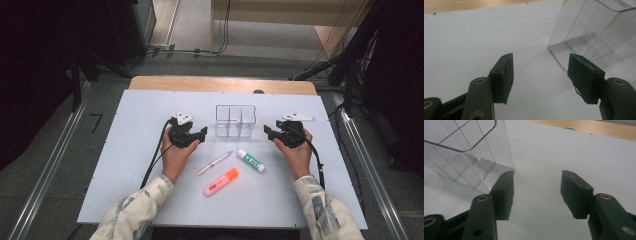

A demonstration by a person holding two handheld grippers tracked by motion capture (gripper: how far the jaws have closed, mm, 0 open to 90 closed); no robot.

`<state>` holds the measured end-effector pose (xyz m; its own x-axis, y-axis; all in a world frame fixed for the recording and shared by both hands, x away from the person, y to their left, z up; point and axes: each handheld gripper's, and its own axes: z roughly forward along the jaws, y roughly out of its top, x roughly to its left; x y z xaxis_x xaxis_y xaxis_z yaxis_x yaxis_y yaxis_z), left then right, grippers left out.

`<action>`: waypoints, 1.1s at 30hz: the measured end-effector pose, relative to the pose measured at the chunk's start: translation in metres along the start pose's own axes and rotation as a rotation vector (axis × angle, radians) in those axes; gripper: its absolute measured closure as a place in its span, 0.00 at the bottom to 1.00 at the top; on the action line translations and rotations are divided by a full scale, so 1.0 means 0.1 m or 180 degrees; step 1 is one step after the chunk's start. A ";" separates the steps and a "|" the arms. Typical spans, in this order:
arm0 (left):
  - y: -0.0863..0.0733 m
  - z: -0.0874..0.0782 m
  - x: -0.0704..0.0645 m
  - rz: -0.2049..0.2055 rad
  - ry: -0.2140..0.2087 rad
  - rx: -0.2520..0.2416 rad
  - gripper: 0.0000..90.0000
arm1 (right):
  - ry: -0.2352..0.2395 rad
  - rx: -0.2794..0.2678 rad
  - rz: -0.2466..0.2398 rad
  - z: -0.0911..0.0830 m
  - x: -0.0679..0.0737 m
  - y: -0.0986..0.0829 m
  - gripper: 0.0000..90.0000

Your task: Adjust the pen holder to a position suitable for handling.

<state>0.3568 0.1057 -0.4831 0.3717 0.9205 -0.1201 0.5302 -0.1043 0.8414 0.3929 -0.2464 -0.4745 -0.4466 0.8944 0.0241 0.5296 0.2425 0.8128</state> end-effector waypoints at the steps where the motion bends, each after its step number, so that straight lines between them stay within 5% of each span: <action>1: -0.02 -0.05 0.01 0.0018 0.0001 -0.0009 0.42 | 0.0000 0.0000 0.0000 0.00 0.00 0.00 0.42; 6: -0.16 -0.38 0.17 0.0040 0.0110 -0.0131 0.34 | 0.0032 0.0015 -0.0023 -0.23 -0.05 -0.11 0.25; 11: -0.29 -0.58 0.34 -0.0099 0.0169 -0.0154 0.26 | 0.0051 0.0030 -0.0078 -0.44 -0.09 -0.26 0.21; 16: -0.40 -0.69 0.48 -0.0181 0.0248 -0.0114 0.23 | 0.0094 0.0081 0.0071 -0.62 -0.18 -0.44 0.20; 26: -0.48 -0.83 0.49 -0.0274 0.0244 -0.0184 0.23 | 0.0057 0.0074 0.0072 -0.89 -0.21 -0.61 0.20; 33: -0.49 -0.86 0.51 -0.0313 0.0248 -0.0206 0.23 | 0.0016 0.0052 0.0130 -0.90 -0.27 -0.62 0.20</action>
<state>0.2842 0.1902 -0.4854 0.2588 0.9518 -0.1646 0.5100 0.0100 0.8601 0.3072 -0.3192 -0.4732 -0.4280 0.9018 0.0602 0.5591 0.2119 0.8015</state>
